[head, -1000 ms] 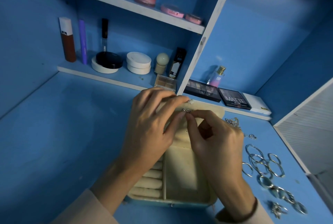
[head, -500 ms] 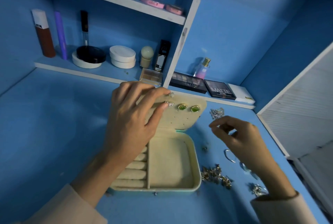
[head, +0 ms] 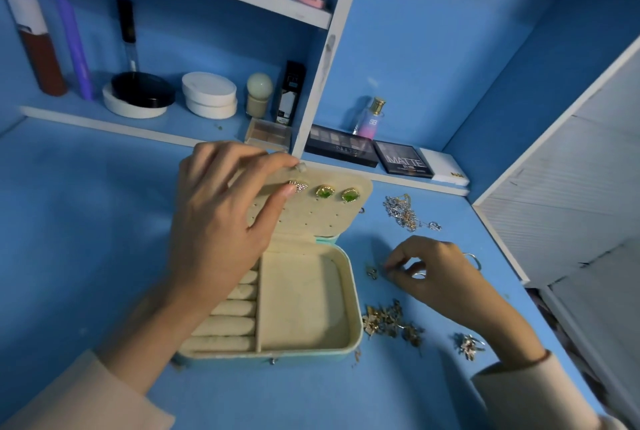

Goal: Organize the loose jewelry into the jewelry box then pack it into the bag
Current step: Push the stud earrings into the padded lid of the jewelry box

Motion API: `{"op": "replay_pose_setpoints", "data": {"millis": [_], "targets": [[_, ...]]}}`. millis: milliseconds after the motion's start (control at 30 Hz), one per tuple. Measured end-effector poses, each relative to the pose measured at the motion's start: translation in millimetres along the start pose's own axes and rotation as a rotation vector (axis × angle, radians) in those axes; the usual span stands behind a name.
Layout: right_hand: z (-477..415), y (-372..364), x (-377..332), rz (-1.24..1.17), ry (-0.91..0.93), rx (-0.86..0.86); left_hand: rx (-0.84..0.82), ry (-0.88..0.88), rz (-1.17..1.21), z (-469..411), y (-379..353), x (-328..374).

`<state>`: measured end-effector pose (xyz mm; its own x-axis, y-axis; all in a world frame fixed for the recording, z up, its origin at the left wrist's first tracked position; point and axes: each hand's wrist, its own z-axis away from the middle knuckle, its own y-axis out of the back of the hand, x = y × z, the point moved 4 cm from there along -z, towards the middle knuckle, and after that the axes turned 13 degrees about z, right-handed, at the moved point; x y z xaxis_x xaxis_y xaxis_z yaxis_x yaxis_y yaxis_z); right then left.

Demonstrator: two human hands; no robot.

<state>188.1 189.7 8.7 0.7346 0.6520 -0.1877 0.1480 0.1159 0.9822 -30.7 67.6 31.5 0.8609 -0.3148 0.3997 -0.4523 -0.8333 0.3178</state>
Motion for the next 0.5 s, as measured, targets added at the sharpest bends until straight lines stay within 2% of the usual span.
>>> {"op": "replay_pose_setpoints", "data": {"millis": [267, 500], "targets": [[-0.3, -6.6, 0.7, 0.029, 0.046, 0.025, 0.004, -0.003, 0.009, 0.4, 0.0, -0.4], [-1.1, -12.5, 3.0, 0.074, 0.004, 0.047, 0.004, -0.006, 0.01, 0.6, -0.1, -0.7]]}}
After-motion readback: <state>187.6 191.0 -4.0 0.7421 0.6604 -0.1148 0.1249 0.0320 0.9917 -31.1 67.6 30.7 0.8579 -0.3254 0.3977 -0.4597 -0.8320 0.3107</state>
